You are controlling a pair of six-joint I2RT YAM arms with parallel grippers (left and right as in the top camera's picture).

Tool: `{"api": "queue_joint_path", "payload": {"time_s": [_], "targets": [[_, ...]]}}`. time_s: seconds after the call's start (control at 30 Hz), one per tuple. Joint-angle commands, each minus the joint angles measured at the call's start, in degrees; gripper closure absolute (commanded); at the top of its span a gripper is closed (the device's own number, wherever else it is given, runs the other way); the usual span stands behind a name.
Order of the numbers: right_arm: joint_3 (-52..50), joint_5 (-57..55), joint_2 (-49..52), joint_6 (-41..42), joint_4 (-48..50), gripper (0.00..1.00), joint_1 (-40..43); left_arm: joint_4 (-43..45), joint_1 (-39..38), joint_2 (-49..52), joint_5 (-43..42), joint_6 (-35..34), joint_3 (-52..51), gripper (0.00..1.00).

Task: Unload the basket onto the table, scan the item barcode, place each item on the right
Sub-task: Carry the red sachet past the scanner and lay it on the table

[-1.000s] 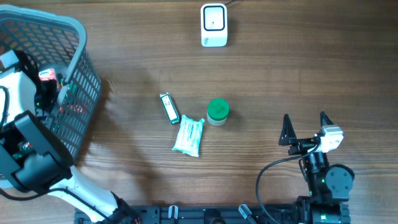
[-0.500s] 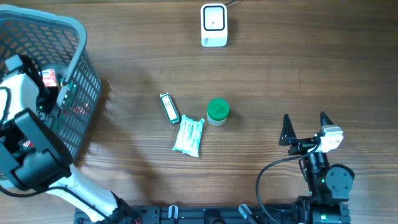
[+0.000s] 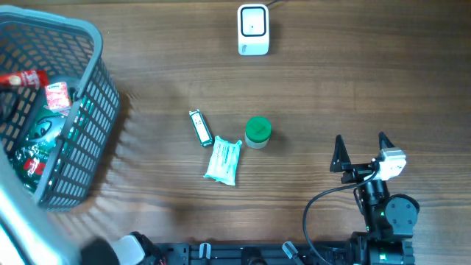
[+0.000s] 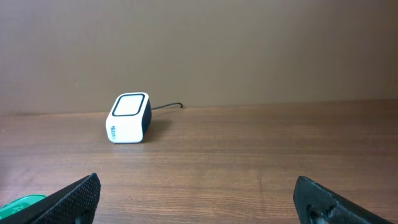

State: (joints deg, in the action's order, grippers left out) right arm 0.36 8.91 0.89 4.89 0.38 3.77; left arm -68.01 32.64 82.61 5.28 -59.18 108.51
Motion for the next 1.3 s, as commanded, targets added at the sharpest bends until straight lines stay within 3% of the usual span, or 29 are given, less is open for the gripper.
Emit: {"api": "queue_joint_path", "payload": {"time_s": [0.0,0.1,0.27,0.37,0.43,0.5,0.6,0.63,0.7,0.77,0.93,1.1,1.17,1.23,1.27], "targets": [[-0.07,-0.42,-0.35,-0.37,0.17,0.00,-0.22,-2.56,-1.36,-11.06,-12.96,0.33,0.96,0.96],[-0.07,-0.42,-0.35,-0.39,0.17,0.00,-0.22,-6.32,-8.33,-16.33,-14.84,0.42,0.87,0.96],[-0.07,-0.42,-0.35,-0.35,0.17,0.00,-0.22,-5.84,-30.60,-18.08,-11.91,0.50,-4.81,0.96],[-0.07,-0.42,-0.35,-0.37,0.17,0.00,-0.22,0.59,-46.23,-13.40,-4.26,0.50,-12.87,0.96],[-0.07,-0.42,-0.35,-0.37,0.17,0.00,-0.22,5.49,-52.59,-8.79,-2.08,0.52,-16.63,0.96],[-0.07,-0.42,-0.35,-0.39,0.17,0.00,-0.22,13.18,-59.14,1.75,-0.98,0.52,-18.43,0.96],[-0.07,-0.42,-0.35,-0.39,0.17,0.01,-0.22,18.73,-61.35,12.79,4.76,-3.13,-18.43,0.96],[-0.07,-0.42,-0.35,-0.37,0.17,0.00,-0.22,17.86,-61.27,16.57,8.59,-11.72,-18.43,0.96],[-0.07,-0.42,-0.35,-0.39,0.17,0.00,-0.22,16.11,-60.98,22.34,8.24,-25.20,-18.47,0.96],[-0.07,-0.42,-0.35,-0.37,0.17,0.00,-0.22,15.50,-61.37,27.63,5.68,-33.03,-18.47,0.95],[-0.07,-0.42,-0.35,-0.39,0.17,0.00,-0.22,14.32,-62.29,36.83,3.30,-35.80,-18.47,0.96],[-0.07,-0.42,-0.35,-0.37,0.17,0.00,-0.22,9.77,-62.23,35.15,4.04,-35.80,-18.45,0.96],[-0.07,-0.42,-0.35,-0.37,0.17,0.00,-0.22,8.48,-61.35,32.11,6.25,-35.56,-17.94,0.85],[-0.07,-0.42,-0.35,-0.39,0.17,0.00,-0.22,7.48,-60.19,28.50,7.76,-33.79,-16.55,0.61],[-0.07,-0.44,-0.35,-0.37,0.17,0.00,-0.22,7.50,-59.25,25.97,7.85,-30.56,-15.17,0.37]]}}
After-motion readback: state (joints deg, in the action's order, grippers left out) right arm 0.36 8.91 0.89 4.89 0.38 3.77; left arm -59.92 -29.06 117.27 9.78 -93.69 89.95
